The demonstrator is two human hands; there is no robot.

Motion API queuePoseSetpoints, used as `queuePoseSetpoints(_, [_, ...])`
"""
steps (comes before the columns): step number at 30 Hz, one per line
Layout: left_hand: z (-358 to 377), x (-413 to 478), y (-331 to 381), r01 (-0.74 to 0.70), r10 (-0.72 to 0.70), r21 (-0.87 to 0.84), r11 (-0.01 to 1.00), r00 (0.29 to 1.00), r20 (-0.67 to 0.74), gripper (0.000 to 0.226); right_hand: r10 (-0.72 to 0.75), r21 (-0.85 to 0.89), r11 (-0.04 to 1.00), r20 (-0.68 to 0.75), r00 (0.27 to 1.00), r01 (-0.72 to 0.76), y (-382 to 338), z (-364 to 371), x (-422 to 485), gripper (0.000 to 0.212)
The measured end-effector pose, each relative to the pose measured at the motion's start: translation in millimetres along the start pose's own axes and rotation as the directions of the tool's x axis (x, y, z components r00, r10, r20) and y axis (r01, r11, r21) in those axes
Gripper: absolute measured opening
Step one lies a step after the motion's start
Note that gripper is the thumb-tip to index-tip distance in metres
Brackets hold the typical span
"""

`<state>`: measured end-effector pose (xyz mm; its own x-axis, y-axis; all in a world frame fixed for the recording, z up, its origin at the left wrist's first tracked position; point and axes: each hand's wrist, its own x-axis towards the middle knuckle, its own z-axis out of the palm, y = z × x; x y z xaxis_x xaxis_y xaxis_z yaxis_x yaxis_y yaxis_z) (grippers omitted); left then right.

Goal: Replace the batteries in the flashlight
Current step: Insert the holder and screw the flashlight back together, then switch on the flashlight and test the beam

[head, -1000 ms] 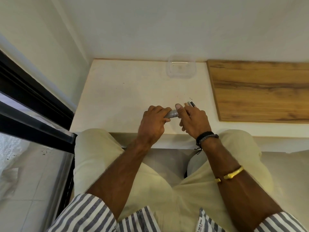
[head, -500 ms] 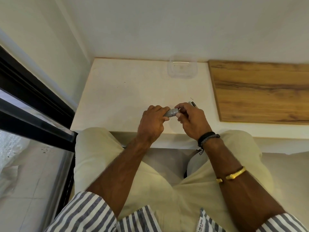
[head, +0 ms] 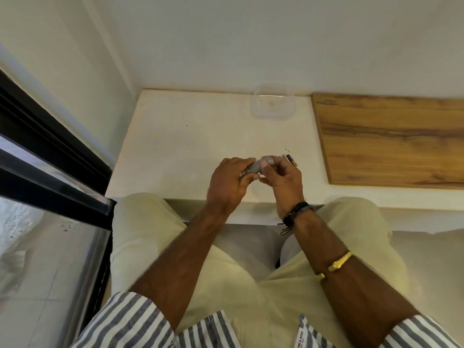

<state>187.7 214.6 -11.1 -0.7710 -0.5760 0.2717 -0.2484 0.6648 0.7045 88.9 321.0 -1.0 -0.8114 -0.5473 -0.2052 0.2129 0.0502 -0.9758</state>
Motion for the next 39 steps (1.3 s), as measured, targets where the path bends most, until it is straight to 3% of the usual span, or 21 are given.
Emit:
queuePoseSetpoints(2, [2,0,2,0.100,-0.103,-0.117,0.988,0.994,-0.024,0.043,0.171,0.316,0.935,-0.003,0.985,-0.161,3,1,1,0.020])
queuePoseSetpoints(5, [1,2,4,0.271,-0.300,-0.270,0.924,0.951,-0.071,0.041,0.341,0.664,0.680,0.088,0.936,-0.311,6,-3,8,0.021])
queuePoseSetpoints(7, [-1,5,3,0.400,-0.453,-0.487,0.777,0.892,0.010,0.045,0.374,0.752,0.565,0.135,0.918,-0.340,5,-4,10,0.021])
queuePoseSetpoints(10, [-5,10,2,0.530,-0.565,-0.769,0.358,0.778,0.274,0.069,0.347,0.844,0.425,0.182,0.920,-0.327,4,-7,10,0.023])
queuePoseSetpoints(12, [-6,11,1,0.516,-0.566,-0.840,0.165,0.747,0.348,0.081,0.313,0.870,0.380,0.200,0.928,-0.316,1,-10,10,0.022])
queuePoseSetpoints(14, [-7,11,1,0.483,-0.540,-0.875,0.043,0.748,0.386,0.089,0.292,0.877,0.364,0.212,0.933,-0.314,-2,-11,9,0.020])
queuePoseSetpoints(18, [-9,10,-1,0.423,-0.482,-0.900,-0.106,0.770,0.419,0.097,0.287,0.892,0.335,0.209,0.935,-0.302,-9,-12,9,0.013])
queuePoseSetpoints(26, [-15,10,-6,0.395,-0.442,-0.898,-0.193,0.782,0.439,0.102,0.216,0.903,0.308,0.241,0.946,-0.300,-14,-14,7,0.017])
queuePoseSetpoints(39, [-11,8,-7,0.425,-0.443,-0.898,-0.113,0.787,0.429,0.100,0.233,0.921,0.267,0.225,0.946,-0.285,-14,-14,8,0.014])
